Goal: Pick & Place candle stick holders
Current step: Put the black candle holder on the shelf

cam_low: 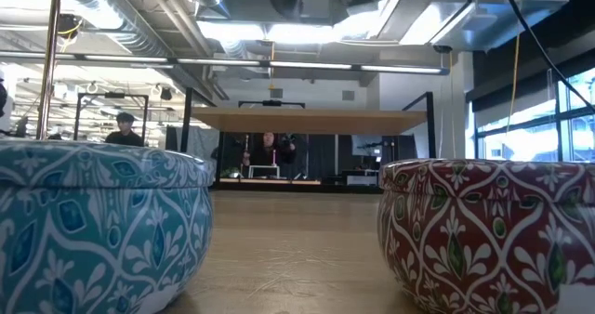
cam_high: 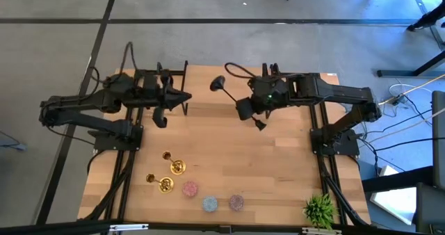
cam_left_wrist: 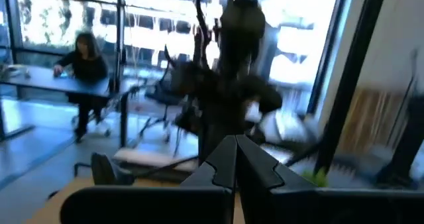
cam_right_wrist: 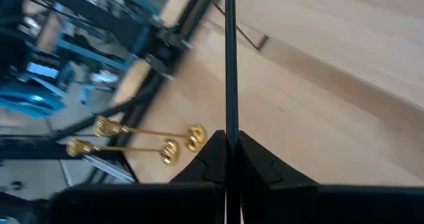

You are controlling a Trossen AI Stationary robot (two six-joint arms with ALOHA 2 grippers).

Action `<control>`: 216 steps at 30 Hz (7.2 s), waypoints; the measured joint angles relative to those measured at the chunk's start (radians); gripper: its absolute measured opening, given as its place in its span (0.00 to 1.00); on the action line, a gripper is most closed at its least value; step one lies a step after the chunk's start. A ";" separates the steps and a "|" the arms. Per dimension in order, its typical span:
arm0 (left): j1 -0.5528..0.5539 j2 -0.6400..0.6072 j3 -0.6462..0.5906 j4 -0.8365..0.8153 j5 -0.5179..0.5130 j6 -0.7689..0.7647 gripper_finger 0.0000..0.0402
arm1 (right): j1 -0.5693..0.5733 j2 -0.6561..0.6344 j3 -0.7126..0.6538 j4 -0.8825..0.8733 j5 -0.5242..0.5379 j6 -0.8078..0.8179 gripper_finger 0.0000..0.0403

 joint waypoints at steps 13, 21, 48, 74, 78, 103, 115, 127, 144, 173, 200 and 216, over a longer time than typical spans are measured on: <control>-0.058 0.417 0.527 -0.539 -0.242 0.627 0.09 | -0.005 0.000 0.000 0.103 -0.001 0.034 0.04; -0.148 0.572 0.617 -0.706 -0.568 0.979 0.29 | -0.005 0.000 0.000 0.112 -0.001 0.053 0.04; -0.153 0.629 0.618 -0.544 -0.609 1.083 0.41 | -0.016 0.032 -0.001 0.140 -0.016 0.080 0.04; -0.103 0.685 0.618 -0.660 -0.625 0.863 0.16 | -0.007 0.042 -0.001 0.134 -0.020 0.075 0.04; -0.107 0.685 0.618 -0.703 -0.628 0.792 0.02 | -0.007 0.042 -0.001 0.135 -0.026 0.046 0.05; -0.112 0.551 0.557 -0.680 -0.238 0.222 0.01 | 0.038 -0.005 0.000 0.462 0.389 -0.343 0.54; 0.057 0.145 0.109 -0.280 -0.320 -0.015 0.00 | 0.161 -0.125 -0.001 0.461 0.601 -0.532 0.53; 0.055 0.092 0.078 -0.294 -0.317 -0.033 0.00 | 0.183 -0.134 0.000 0.493 0.665 -0.555 0.52; 0.338 0.067 -0.379 0.690 0.027 -0.405 0.00 | 0.260 -0.134 0.000 0.332 0.415 -0.550 0.52; 0.212 0.840 0.088 0.776 -0.351 -0.178 0.01 | 0.399 -0.195 -0.001 -0.302 0.615 -0.376 0.52; 0.349 1.034 0.087 0.938 -0.024 -0.021 0.01 | 0.400 -0.202 -0.001 -0.329 0.688 -0.228 0.52; 0.332 1.035 0.087 0.884 -0.094 -0.031 0.02 | 0.397 -0.202 -0.001 -0.324 0.690 -0.256 0.52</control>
